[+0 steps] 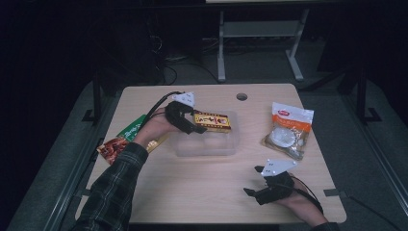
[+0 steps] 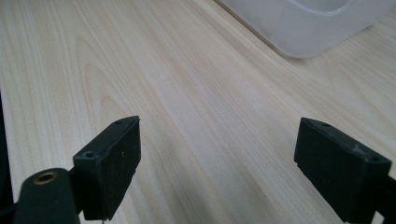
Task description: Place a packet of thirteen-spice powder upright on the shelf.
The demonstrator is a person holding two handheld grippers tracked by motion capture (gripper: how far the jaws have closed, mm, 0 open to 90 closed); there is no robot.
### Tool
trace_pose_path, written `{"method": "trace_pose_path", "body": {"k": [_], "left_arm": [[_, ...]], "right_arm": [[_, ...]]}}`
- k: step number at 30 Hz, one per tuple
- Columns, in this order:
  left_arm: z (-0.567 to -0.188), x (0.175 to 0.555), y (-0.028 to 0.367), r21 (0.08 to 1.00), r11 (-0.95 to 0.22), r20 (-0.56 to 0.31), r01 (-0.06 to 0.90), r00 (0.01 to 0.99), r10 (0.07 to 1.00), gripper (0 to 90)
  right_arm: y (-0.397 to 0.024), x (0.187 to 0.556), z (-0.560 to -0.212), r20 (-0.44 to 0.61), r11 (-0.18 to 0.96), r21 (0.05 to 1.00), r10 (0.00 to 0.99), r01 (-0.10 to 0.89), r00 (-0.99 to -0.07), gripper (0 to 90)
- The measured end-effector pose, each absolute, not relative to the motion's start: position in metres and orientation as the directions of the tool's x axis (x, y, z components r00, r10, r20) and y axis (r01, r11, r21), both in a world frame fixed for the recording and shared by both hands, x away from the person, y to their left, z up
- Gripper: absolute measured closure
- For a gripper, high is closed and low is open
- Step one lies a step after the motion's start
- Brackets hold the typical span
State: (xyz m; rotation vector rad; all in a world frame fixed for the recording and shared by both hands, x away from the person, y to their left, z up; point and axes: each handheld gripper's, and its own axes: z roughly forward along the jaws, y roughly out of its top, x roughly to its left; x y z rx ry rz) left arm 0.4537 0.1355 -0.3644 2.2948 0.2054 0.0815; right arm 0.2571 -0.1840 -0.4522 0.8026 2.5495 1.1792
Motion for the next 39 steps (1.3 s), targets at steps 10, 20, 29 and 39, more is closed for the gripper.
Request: {"method": "trace_pose_path", "body": {"k": [10,20,29,39], "left_arm": [[-0.372,0.466,0.118,0.712,-0.691,-0.021,0.124,0.988,0.155,31.3],[-0.379,0.466,0.109,0.717,-0.686,-0.032,0.123,0.989,0.144,31.2],[-0.377,0.465,0.102,0.74,-0.662,-0.031,0.121,0.989,0.146,31.0],[-0.372,0.469,0.092,0.762,-0.638,-0.04,0.113,0.991,0.128,30.6]], "right_arm": [[-0.184,0.257,-0.452,0.018,0.531,0.764,0.552,0.367,-0.834,14.9],[-0.184,0.256,-0.451,0.021,0.525,0.767,0.553,0.368,-0.833,15.1],[-0.183,0.256,-0.451,0.024,0.525,0.765,0.554,0.372,-0.832,15.1],[-0.183,0.256,-0.451,0.024,0.525,0.767,0.551,0.369,-0.834,15.0]]}}
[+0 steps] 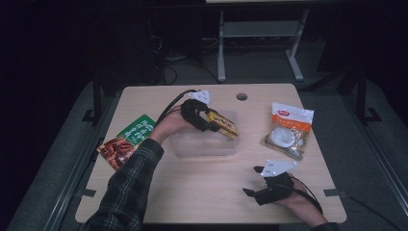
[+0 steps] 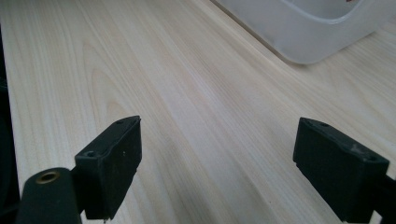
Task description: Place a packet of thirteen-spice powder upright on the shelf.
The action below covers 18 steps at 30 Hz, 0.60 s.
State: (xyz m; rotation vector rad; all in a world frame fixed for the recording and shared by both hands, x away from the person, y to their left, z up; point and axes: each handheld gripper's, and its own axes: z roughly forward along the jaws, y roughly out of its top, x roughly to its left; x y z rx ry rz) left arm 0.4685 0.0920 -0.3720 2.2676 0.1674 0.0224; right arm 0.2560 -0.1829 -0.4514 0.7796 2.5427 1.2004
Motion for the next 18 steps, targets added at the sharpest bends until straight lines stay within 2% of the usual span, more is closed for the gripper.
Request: {"method": "trace_pose_path", "body": {"k": [18], "left_arm": [[-0.375,0.475,0.06,0.783,-0.609,-0.057,0.123,0.99,0.127,30.1]], "right_arm": [[-0.182,0.257,-0.452,0.023,0.527,0.77,0.541,0.359,-0.841,15.1]]}}
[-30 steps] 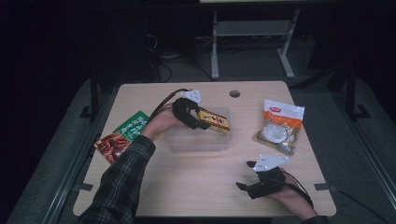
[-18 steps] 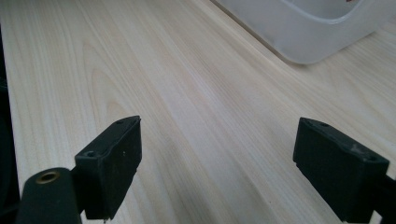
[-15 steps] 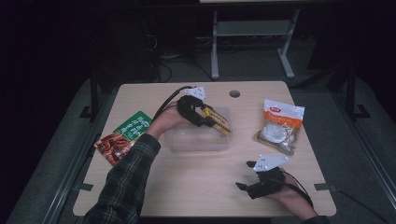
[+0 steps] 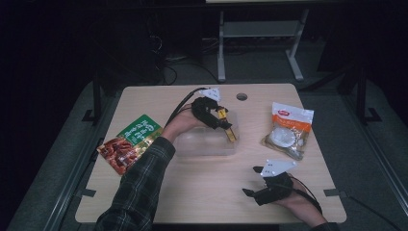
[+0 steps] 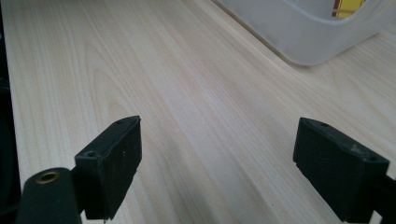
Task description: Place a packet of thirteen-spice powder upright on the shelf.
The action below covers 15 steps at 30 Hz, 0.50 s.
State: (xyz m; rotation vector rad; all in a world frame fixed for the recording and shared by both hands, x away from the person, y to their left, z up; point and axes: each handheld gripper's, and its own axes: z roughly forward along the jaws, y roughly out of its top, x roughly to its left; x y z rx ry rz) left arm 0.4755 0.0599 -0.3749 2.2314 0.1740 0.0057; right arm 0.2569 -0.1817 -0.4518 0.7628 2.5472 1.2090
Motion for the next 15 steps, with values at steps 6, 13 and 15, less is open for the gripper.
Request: {"method": "trace_pose_path", "body": {"k": [6,13,15], "left_arm": [[-0.38,0.476,0.047,0.772,-0.624,-0.06,0.125,0.99,0.125,29.6],[-0.378,0.476,0.046,0.792,-0.595,-0.067,0.137,0.988,0.139,23.3],[-0.373,0.474,0.048,0.797,-0.588,-0.059,0.138,0.987,0.152,19.3]], "right_arm": [[-0.181,0.257,-0.452,0.025,0.528,0.768,0.541,0.363,-0.84,15.0],[-0.182,0.257,-0.452,0.026,0.528,0.768,0.541,0.363,-0.841,15.0],[-0.181,0.257,-0.452,0.021,0.53,0.768,0.54,0.36,-0.841,15.0]]}}
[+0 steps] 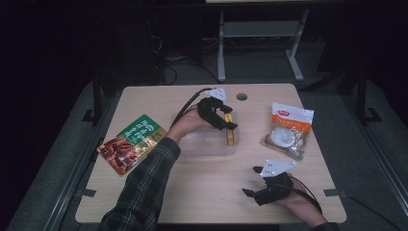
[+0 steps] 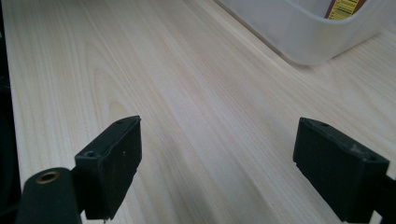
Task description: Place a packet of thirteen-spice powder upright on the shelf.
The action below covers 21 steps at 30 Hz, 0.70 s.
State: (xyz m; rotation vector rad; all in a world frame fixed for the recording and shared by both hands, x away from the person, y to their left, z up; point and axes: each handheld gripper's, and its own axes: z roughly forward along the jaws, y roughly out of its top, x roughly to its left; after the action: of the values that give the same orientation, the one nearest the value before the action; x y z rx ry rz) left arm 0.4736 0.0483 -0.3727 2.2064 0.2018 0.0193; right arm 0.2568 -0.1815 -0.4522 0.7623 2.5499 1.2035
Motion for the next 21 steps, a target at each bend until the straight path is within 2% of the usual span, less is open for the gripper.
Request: {"method": "trace_pose_path", "body": {"k": [8,21], "left_arm": [[-0.352,0.462,0.078,0.805,-0.571,-0.046,0.162,0.976,0.211,15.1],[-0.348,0.425,0.136,0.775,-0.59,-0.054,0.226,0.954,0.295,15.1]], "right_arm": [[-0.181,0.257,-0.453,0.026,0.528,0.765,0.547,0.369,-0.837,15.0],[-0.181,0.258,-0.454,0.031,0.533,0.755,0.553,0.382,-0.833,15.0]]}}
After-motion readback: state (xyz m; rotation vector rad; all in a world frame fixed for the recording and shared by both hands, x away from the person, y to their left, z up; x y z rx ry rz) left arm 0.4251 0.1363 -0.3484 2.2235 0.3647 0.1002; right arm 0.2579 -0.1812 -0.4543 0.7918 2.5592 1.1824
